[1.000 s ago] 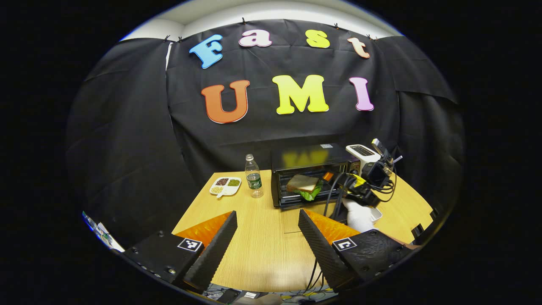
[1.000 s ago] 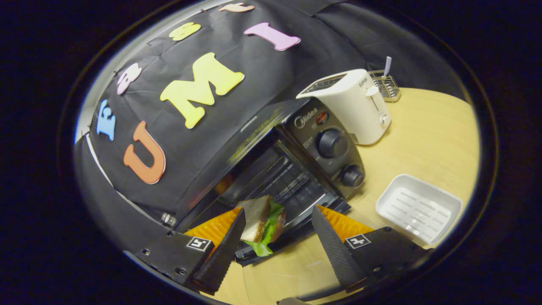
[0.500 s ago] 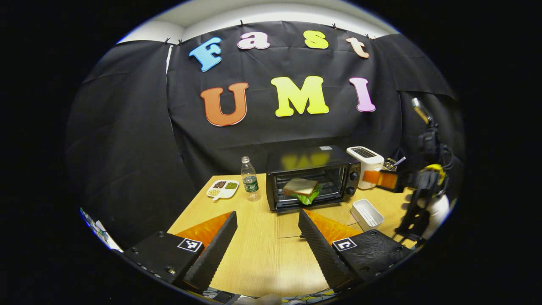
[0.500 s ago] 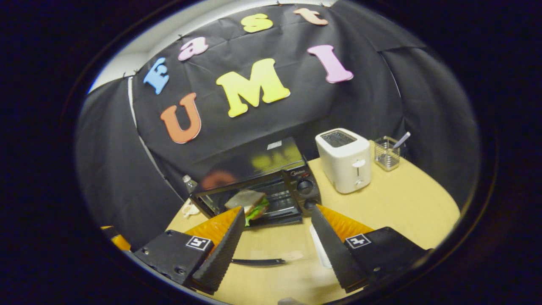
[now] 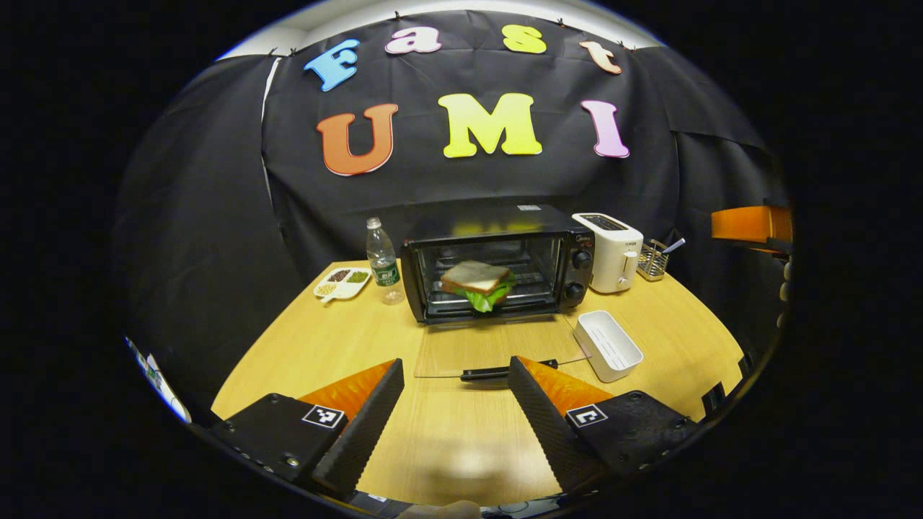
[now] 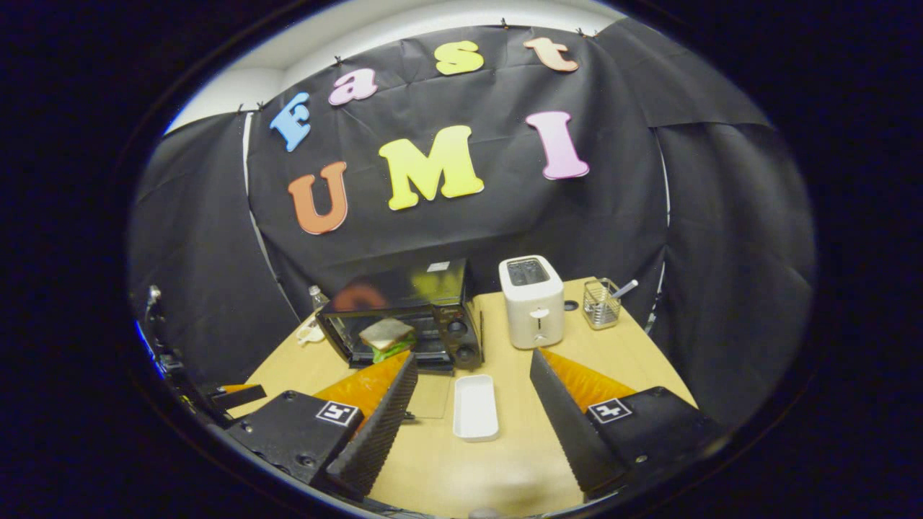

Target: Open the electric oven with the left hand, put the food in, and close the electric oven.

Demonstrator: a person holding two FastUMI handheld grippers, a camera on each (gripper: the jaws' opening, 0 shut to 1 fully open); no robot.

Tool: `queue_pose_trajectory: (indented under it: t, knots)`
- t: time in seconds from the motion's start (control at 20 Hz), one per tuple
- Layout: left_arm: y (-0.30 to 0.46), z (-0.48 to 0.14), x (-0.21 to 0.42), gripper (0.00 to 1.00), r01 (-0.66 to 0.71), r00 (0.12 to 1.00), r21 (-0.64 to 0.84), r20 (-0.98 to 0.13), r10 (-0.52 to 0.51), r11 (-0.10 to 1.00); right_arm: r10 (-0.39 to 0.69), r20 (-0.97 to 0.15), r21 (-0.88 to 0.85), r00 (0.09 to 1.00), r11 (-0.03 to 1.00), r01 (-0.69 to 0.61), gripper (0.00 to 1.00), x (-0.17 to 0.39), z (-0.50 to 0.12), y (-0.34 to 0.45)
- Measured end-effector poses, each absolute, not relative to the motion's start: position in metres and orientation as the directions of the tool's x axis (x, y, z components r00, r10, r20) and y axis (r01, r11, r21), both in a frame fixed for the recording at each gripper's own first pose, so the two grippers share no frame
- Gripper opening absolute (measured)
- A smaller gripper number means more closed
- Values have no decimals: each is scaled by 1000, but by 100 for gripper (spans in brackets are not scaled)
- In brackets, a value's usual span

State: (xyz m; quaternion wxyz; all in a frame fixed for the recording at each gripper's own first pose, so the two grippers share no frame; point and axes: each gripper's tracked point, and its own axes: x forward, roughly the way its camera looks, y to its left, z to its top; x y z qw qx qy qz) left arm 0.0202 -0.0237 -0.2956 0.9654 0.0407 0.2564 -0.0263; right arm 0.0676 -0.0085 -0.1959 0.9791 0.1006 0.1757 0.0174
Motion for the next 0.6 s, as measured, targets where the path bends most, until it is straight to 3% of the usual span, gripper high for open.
queue_pose_trajectory:
  t: [0.05, 0.1, 0.4, 0.6]
  knots:
    - [-33, -306, 24, 96, 71, 860, 55, -509, -33, 996, 61, -343, 190, 937, 982, 5, 89, 64, -193, -18]
    - [-41, -318, 27, 96, 74, 852, 46, -522, -39, 996, 52, -341, 173, 939, 985, 8, 100, 60, -189, -28]
    - [-80, -386, 41, 100, 84, 786, 4, -614, -64, 996, 4, -340, 140, 941, 989, 46, 100, 38, -176, -71]
    - [-97, -418, 52, 96, 91, 752, -7, -656, -73, 996, -19, -364, 117, 931, 991, 66, 100, 28, -183, -85]
